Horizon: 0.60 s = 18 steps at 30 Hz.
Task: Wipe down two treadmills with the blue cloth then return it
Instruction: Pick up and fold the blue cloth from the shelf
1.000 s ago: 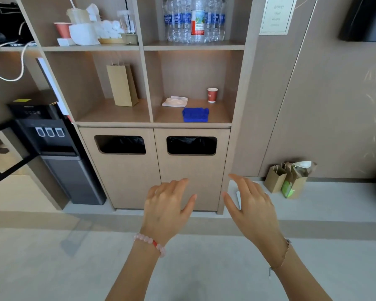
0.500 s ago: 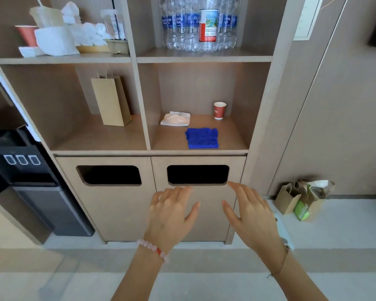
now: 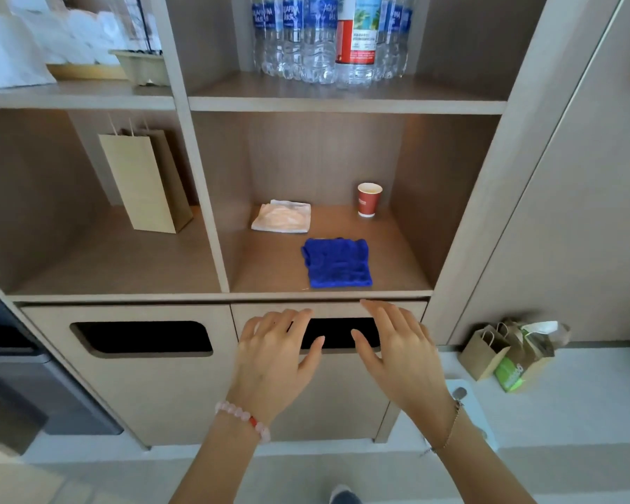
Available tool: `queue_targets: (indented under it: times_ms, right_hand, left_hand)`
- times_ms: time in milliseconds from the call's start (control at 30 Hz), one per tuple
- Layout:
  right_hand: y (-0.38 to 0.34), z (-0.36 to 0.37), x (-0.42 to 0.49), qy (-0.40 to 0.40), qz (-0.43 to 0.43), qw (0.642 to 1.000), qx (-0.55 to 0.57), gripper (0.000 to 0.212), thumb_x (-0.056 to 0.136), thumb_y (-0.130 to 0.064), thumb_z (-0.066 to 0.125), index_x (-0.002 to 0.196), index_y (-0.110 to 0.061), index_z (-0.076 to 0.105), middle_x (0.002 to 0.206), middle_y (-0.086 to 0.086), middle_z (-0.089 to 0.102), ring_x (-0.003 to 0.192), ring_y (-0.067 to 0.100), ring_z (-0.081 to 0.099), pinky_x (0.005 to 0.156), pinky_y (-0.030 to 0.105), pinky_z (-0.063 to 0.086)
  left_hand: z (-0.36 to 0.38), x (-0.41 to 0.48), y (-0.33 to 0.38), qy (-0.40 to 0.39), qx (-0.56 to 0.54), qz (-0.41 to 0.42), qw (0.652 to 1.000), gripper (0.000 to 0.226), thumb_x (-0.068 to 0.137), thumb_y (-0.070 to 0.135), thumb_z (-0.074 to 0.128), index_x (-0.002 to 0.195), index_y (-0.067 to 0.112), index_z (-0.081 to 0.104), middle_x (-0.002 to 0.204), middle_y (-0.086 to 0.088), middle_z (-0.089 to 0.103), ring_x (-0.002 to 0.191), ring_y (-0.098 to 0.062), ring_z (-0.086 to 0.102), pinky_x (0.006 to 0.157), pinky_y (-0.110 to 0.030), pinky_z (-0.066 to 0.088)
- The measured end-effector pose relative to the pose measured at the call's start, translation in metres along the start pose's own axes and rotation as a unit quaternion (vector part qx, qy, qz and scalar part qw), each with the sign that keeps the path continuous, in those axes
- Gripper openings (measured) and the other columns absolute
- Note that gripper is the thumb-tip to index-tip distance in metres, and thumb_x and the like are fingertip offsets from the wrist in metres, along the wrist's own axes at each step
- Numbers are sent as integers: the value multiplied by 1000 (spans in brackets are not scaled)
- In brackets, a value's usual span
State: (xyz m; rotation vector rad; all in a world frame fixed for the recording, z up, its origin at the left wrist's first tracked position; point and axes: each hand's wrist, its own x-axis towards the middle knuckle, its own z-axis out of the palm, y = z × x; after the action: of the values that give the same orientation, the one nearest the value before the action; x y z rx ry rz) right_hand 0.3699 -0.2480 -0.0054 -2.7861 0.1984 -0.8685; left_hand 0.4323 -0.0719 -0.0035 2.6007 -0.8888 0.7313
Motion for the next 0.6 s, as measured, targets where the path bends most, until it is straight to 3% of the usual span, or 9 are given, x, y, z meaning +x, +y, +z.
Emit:
queue_targets:
  times_ms: [400,600]
  right_hand:
    - [68,91,143,-26,-34,999,-4,47,86,-48,41,118,-19,59,108,-1,66,94,21,64,72,38,55]
    - [96,118,187,-33,-45,998,-8,46,86,-48,40,114,-18,61,102,0,68,89,20,66,69,36,55]
  left_hand:
    - [88,139,-44,-9,66,-25,997,41,82,45,43,97,17,68,81,-1,67,70,-24,63,64,-36,51]
    - [131,175,-60,-50,37,-35,997,39,85,45,41,100,19,65,81,3,66,70,-21,62,64,-35,51]
